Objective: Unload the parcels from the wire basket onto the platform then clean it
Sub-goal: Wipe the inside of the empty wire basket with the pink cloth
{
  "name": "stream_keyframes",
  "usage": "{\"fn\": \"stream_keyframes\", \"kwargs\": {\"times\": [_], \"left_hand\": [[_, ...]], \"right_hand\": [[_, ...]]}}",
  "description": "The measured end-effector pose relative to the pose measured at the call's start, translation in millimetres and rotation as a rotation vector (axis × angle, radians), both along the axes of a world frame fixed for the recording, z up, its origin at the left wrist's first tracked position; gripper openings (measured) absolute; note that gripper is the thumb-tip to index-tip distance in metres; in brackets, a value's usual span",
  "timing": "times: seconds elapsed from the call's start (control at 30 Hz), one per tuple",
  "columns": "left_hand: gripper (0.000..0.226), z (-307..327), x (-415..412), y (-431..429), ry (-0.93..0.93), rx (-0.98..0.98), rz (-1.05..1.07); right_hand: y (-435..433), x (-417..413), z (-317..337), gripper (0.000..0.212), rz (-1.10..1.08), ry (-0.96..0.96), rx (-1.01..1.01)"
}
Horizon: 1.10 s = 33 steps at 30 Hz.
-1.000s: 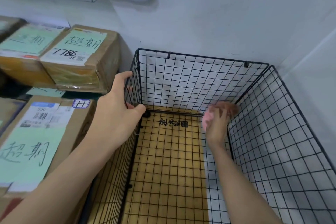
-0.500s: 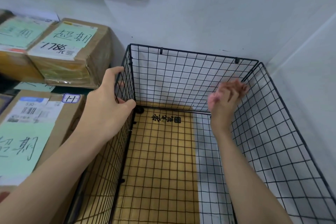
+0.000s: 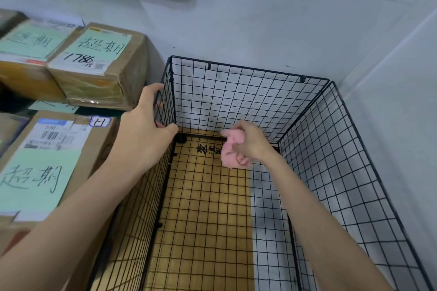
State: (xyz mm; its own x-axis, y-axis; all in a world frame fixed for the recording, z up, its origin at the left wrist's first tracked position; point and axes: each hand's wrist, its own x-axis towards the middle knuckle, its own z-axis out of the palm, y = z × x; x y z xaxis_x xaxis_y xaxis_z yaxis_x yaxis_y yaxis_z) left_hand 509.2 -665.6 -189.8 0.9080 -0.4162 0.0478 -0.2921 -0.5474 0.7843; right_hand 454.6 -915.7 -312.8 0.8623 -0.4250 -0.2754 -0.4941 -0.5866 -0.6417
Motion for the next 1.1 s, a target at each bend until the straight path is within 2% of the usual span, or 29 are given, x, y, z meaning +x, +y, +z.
{"fn": "stream_keyframes", "kwargs": {"times": [0.1,0.2,0.23,0.3,0.4,0.47,0.5,0.57,0.67,0.73,0.87,1.0,1.1], "left_hand": [[0.069,1,-1,0,-0.02,0.009,0.0],[0.07,0,-1,0,-0.032,0.004,-0.004],[0.07,0,-1,0,-0.032,0.0,-0.005],[0.07,1,-1,-1,-0.03,-0.006,-0.008],[0.07,0,0,-1,-0.035,-0.011,-0.008],[0.07,-1,1,0,-0.04,-0.01,-0.007],[0.07,-2,1,0,-0.042,-0.008,-0.009],[0.07,-1,1,0,-0.041,-0.007,-0.013],[0.07,-2,1,0,-0.038,-0.02,-0.017],[0.069,-3,1,0,-0.035,-0.028,-0.013],[0.069,-4,1,-1,-0.042,-0.034,-0.017],[0.07,-5,1,-1,-0.049,-0.031,-0.011],[0.071,-5,2,0,-0.048,-0.032,-0.013]], "right_hand": [[11,1,6,0.051,0.166,0.083,0.236],[30,-6,-28,0.069,0.149,0.067,0.126],[39,-11,-42,0.068,0.098,0.012,0.084],[57,-23,-62,0.053,0.017,-0.108,0.056],[71,-36,-84,0.036,0.025,-0.23,-0.083],[71,-37,-89,0.034,-0.009,-0.269,-0.171],[70,-38,-89,0.041,-0.019,-0.263,-0.188],[66,-38,-86,0.054,0.012,-0.244,-0.192],[68,-44,-83,0.047,0.137,-0.26,-0.194],[73,-51,-86,0.054,0.221,-0.276,-0.244],[80,-61,-101,0.062,0.329,-0.178,-0.523],[72,-52,-102,0.067,0.252,-0.052,-0.504],[65,-49,-107,0.066,0.287,0.006,-0.512]]}}
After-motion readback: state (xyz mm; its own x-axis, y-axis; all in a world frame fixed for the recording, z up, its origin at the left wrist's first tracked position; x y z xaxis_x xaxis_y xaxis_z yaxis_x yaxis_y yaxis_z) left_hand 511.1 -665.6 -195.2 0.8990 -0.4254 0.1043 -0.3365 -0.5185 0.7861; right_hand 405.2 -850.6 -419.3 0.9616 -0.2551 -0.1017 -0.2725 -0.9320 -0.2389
